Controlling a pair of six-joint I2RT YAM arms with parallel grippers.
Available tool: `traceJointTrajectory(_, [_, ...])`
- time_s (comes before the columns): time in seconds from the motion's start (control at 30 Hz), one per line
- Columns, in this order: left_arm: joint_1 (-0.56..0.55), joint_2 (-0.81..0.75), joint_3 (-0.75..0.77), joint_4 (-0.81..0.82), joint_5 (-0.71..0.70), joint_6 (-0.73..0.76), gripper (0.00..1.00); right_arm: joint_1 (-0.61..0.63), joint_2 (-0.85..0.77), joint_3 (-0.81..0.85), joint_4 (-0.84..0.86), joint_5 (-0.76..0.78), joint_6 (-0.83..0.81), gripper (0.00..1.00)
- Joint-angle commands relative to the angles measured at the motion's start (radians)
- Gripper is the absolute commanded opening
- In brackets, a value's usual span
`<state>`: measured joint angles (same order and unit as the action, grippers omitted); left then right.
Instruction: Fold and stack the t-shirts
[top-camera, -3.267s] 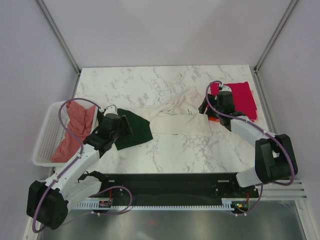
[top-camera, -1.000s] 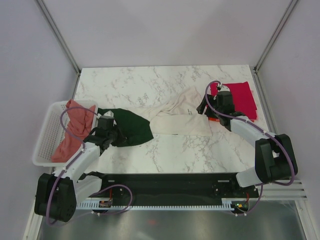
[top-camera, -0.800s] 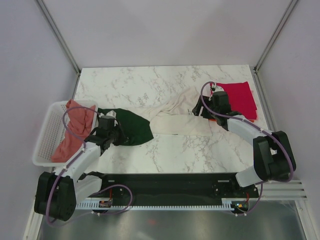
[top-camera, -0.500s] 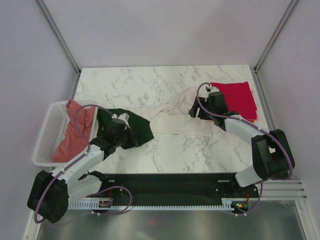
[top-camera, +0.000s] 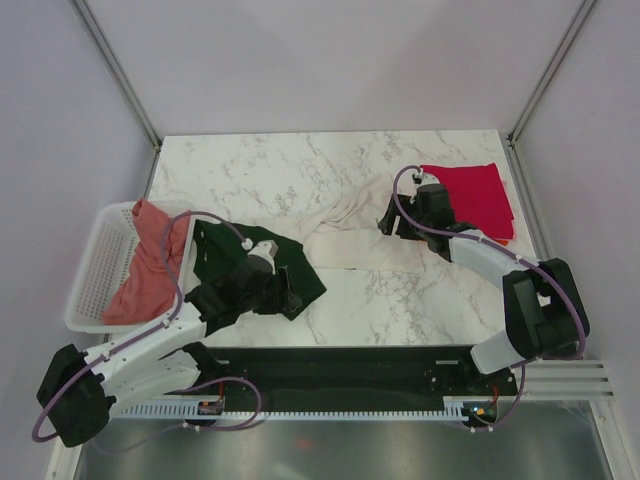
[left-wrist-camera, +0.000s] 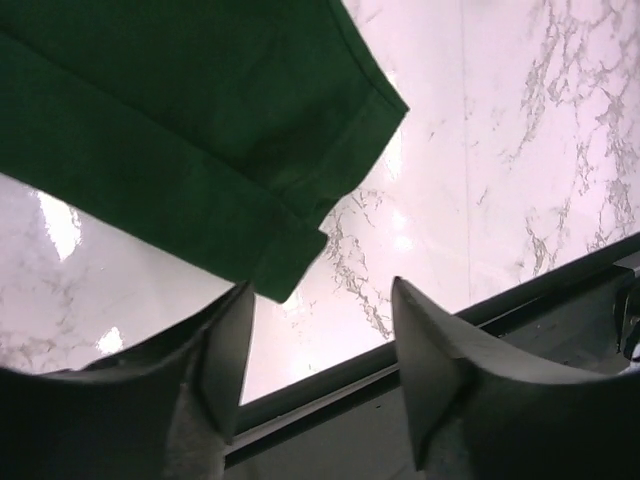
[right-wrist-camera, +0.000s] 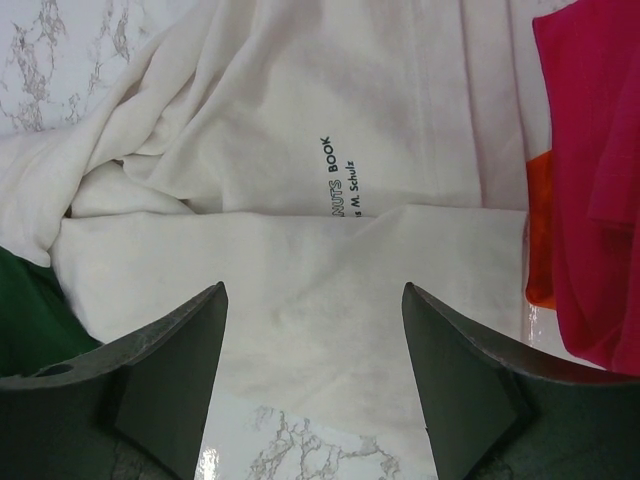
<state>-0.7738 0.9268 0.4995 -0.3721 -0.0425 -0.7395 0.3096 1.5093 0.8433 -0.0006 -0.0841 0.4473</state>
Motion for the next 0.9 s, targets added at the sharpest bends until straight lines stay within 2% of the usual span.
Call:
traceJointTrajectory(0.0, [-0.002, -0.035, 0.062, -0.071, -0.086, 0.014, 0.67, -0.001, -0.024, 0.013, 0.004, 0.026, -0.015, 0.79])
traceJointTrajectory(0.03, [-0.004, -0.042, 0.073, -0.109, -0.112, 0.022, 0.7, -0.001, -0.024, 0.013, 0.004, 0.027, -0.013, 0.79])
traceJointTrajectory(0.07, [-0.004, -0.042, 0.094, -0.126, -0.125, 0.046, 0.78, -0.001, -0.029, 0.013, 0.002, 0.027, -0.015, 0.8])
traceJointTrajectory(0.23, [-0.004, 0.022, 0.152, -0.183, -0.148, 0.143, 0.85, -0.001, -0.024, 0.013, 0.002, 0.029, -0.013, 0.79])
traceJointTrajectory(0.53, [-0.056, 0.205, 0.191, -0.16, -0.04, 0.198, 0.83, -0.001, -0.034, 0.011, 0.002, 0.029, -0.012, 0.8])
traceJointTrajectory(0.73, [-0.059, 0.274, 0.194, -0.133, -0.066, 0.187, 0.73, -0.001, -0.038, 0.005, 0.002, 0.03, -0.013, 0.8])
traceJointTrajectory(0.87, [-0.059, 0.296, 0.218, -0.128, -0.089, 0.189, 0.74, -0.001, -0.044, 0.002, 0.002, 0.03, -0.012, 0.8])
